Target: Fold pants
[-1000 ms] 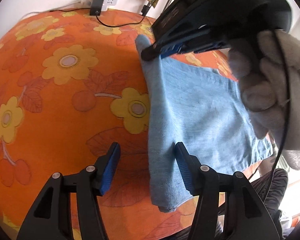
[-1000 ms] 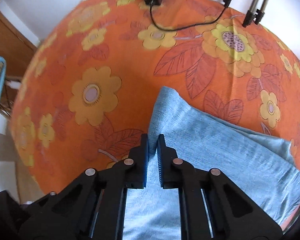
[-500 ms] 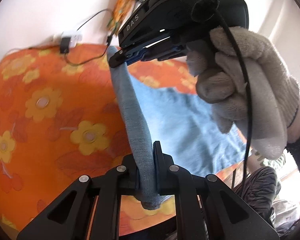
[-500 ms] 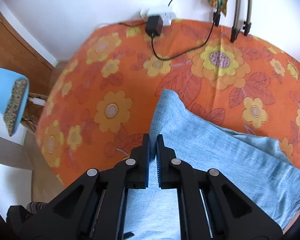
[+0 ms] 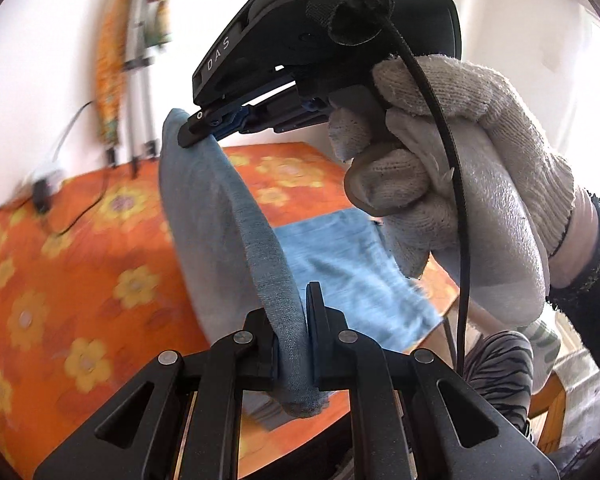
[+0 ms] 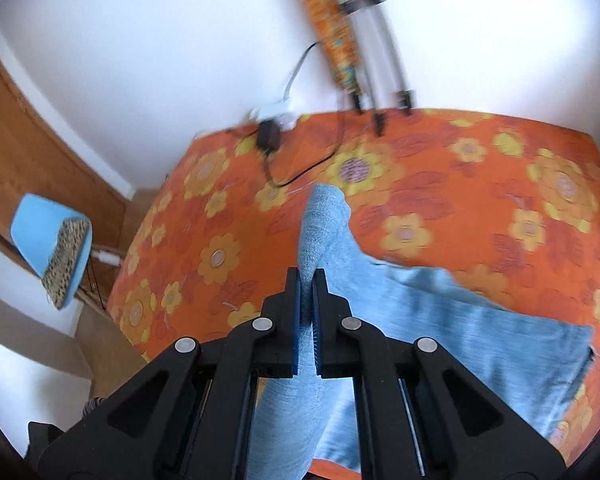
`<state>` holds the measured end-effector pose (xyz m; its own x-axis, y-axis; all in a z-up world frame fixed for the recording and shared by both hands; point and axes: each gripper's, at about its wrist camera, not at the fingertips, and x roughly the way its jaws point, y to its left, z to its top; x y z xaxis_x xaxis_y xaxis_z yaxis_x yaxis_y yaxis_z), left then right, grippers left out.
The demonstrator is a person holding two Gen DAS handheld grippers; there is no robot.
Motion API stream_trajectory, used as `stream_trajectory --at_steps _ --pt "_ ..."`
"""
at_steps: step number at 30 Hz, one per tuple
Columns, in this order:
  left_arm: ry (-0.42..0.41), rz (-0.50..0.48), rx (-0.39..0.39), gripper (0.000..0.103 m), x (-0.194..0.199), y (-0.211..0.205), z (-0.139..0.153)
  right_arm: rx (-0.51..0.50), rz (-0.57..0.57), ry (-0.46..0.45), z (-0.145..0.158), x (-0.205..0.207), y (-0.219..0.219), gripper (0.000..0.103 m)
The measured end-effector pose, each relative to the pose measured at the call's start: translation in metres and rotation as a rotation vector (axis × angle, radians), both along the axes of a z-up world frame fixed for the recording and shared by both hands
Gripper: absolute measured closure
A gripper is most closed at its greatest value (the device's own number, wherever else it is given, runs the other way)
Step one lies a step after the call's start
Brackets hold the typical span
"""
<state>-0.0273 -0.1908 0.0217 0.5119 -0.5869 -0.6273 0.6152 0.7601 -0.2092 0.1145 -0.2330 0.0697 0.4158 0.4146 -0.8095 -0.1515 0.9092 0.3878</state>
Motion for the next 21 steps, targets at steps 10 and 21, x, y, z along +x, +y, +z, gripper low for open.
stream_trajectory --at_steps 10,21 --pt "0.028 -0.187 0.051 0.094 0.0 -0.117 -0.021 0.023 -0.204 -0.004 -0.012 -0.045 -0.151 0.098" --pt "0.087 -0.281 0.159 0.094 0.0 -0.188 -0.086 0.142 -0.373 0.08 -0.097 -0.095 -0.267 0.098"
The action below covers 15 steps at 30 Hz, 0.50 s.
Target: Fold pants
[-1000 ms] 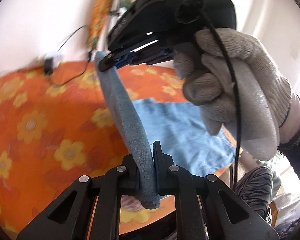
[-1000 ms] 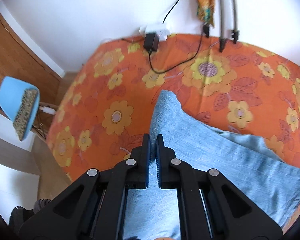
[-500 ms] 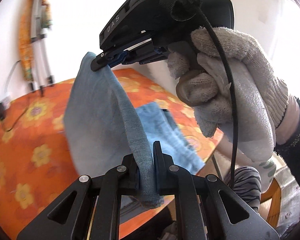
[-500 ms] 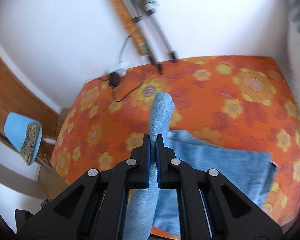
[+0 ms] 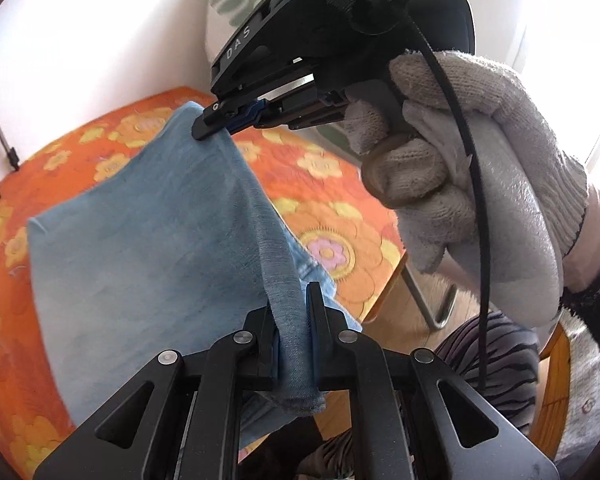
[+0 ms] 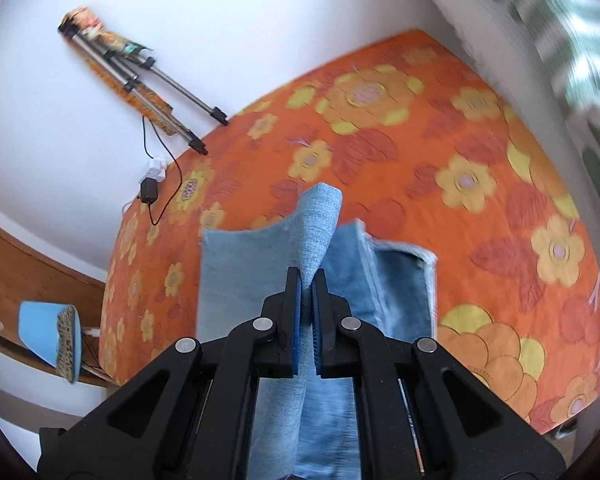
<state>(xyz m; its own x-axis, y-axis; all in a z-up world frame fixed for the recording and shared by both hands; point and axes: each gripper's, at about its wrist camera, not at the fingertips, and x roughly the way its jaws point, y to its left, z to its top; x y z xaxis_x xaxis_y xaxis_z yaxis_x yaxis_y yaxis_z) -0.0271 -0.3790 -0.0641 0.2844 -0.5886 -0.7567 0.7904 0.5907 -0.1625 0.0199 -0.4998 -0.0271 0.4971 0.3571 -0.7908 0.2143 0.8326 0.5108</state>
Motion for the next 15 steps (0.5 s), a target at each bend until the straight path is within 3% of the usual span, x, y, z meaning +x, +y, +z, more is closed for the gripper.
stream_trajectory --at_steps 5,15 --pt "-0.018 -0.008 0.029 0.094 0.003 -0.004 -0.01 0.04 -0.018 -0.007 -0.023 -0.01 -0.014 0.098" --pt "0.003 0.009 0.045 0.093 -0.014 -0.033 -0.017 0.015 -0.023 0.002 -0.04 -0.005 -0.026 0.098"
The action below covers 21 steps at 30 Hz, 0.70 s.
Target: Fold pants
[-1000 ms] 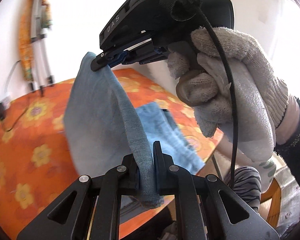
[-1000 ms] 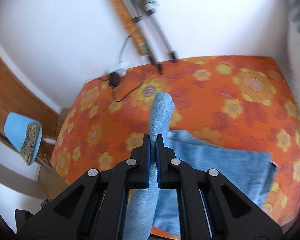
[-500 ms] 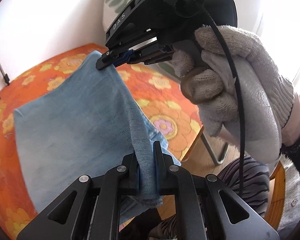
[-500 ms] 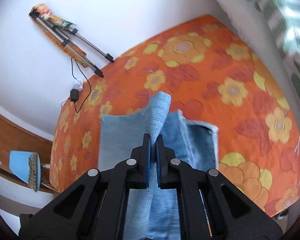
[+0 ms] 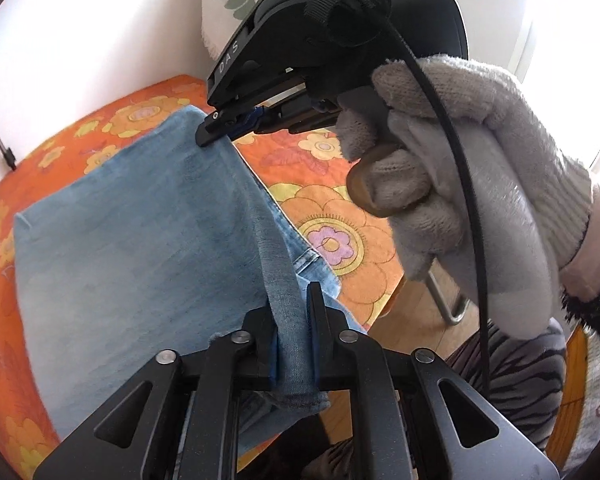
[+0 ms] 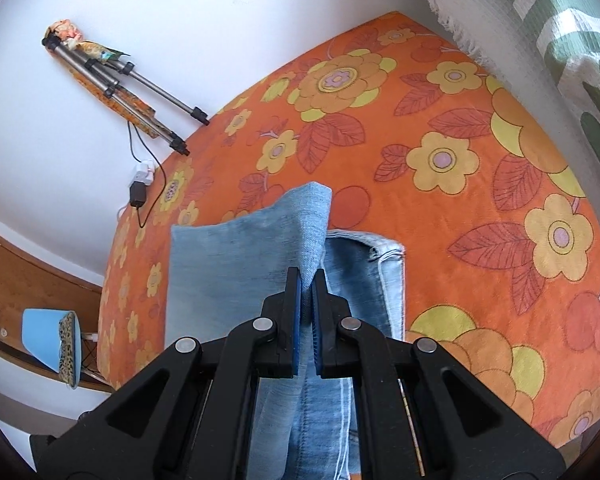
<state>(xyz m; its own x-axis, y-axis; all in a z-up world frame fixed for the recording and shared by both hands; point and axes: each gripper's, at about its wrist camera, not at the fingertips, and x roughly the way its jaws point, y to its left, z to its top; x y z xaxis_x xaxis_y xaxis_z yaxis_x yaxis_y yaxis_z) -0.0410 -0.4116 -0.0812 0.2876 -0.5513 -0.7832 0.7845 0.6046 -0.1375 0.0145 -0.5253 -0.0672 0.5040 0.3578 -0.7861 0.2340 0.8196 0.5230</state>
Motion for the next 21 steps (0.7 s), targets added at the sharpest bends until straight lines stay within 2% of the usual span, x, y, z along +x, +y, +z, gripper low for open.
stream_trajectory --at_steps 3,7,8,9,11,15,21 --pt "0.056 0.018 -0.027 0.083 0.003 -0.002 -0.002 -0.029 0.001 0.015 -0.007 0.005 0.0 0.098" --pt "0.056 -0.026 -0.052 0.072 -0.012 0.001 0.009 -0.078 0.001 0.038 -0.01 0.01 0.002 0.094" --pt "0.056 -0.042 -0.059 0.071 -0.016 0.005 0.012 -0.095 -0.005 0.032 -0.007 0.009 0.002 0.087" --pt "0.049 -0.054 -0.061 0.071 -0.021 0.009 0.016 -0.133 -0.016 0.026 -0.002 0.007 0.001 0.075" --pt "0.047 -0.069 -0.071 0.067 -0.029 0.029 0.024 -0.165 -0.039 -0.001 0.01 0.003 -0.004 0.068" --pt "0.043 -0.04 -0.087 0.064 -0.031 0.075 0.03 -0.164 -0.056 -0.074 0.036 -0.016 -0.01 0.068" --pt "0.004 0.092 -0.048 0.064 -0.011 0.136 0.03 -0.214 0.036 -0.146 0.057 -0.049 0.021 0.068"
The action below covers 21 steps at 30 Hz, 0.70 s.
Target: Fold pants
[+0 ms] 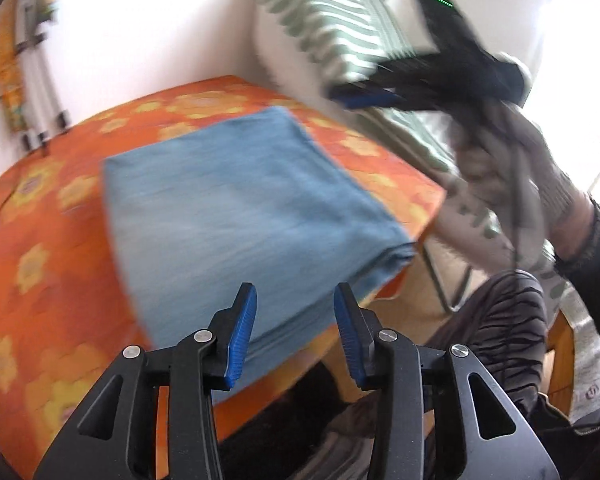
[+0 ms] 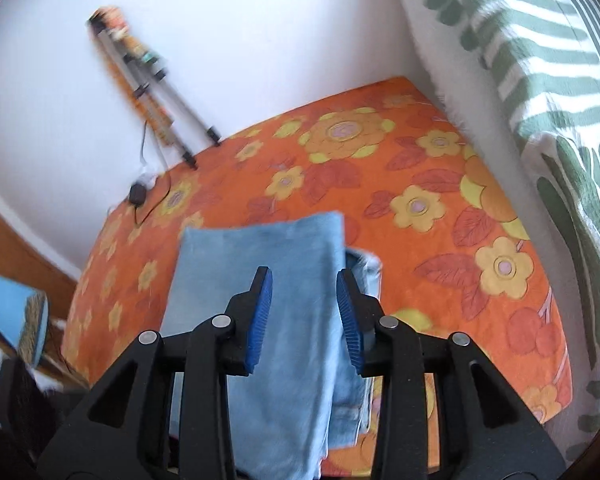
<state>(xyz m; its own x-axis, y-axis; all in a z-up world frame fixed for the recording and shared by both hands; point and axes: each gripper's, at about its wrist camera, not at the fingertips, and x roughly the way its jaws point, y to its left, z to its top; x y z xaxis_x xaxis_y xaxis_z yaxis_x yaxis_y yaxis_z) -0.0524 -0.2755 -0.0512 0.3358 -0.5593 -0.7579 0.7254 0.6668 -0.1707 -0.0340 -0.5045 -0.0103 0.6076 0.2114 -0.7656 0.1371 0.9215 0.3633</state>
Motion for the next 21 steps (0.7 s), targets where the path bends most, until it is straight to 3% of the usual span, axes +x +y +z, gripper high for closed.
stream_trajectory --at_steps 1,3,5,6,9,12,17,21 --pt "0.005 0.019 0.0 0.064 0.005 0.007 0.0 -0.019 0.013 0.001 0.0 -0.004 0.006 0.067" --pt "0.015 0.074 0.0 0.059 0.024 0.023 0.0 -0.065 0.034 0.007 -0.001 -0.012 0.018 0.05" --pt "0.02 0.128 -0.002 0.045 0.044 0.034 0.0 -0.098 0.029 0.004 -0.005 -0.018 0.022 0.039" --pt "0.03 0.156 -0.006 0.044 0.052 0.039 -0.002 -0.118 0.025 0.003 -0.007 -0.019 0.024 0.033" --pt "0.081 0.215 0.0 0.043 0.083 0.045 -0.01 -0.173 0.01 0.017 -0.018 -0.017 0.023 0.028" --pt "0.105 0.268 0.01 0.042 0.108 0.048 -0.021 -0.147 -0.019 0.044 -0.031 -0.012 0.017 0.021" --pt "0.203 0.323 -0.013 0.042 0.135 0.047 -0.038 -0.165 -0.045 0.081 -0.054 -0.001 0.01 0.021" --pt "0.232 0.347 -0.023 0.042 0.147 0.041 -0.047 -0.104 -0.075 0.096 -0.073 0.004 0.0 0.021"
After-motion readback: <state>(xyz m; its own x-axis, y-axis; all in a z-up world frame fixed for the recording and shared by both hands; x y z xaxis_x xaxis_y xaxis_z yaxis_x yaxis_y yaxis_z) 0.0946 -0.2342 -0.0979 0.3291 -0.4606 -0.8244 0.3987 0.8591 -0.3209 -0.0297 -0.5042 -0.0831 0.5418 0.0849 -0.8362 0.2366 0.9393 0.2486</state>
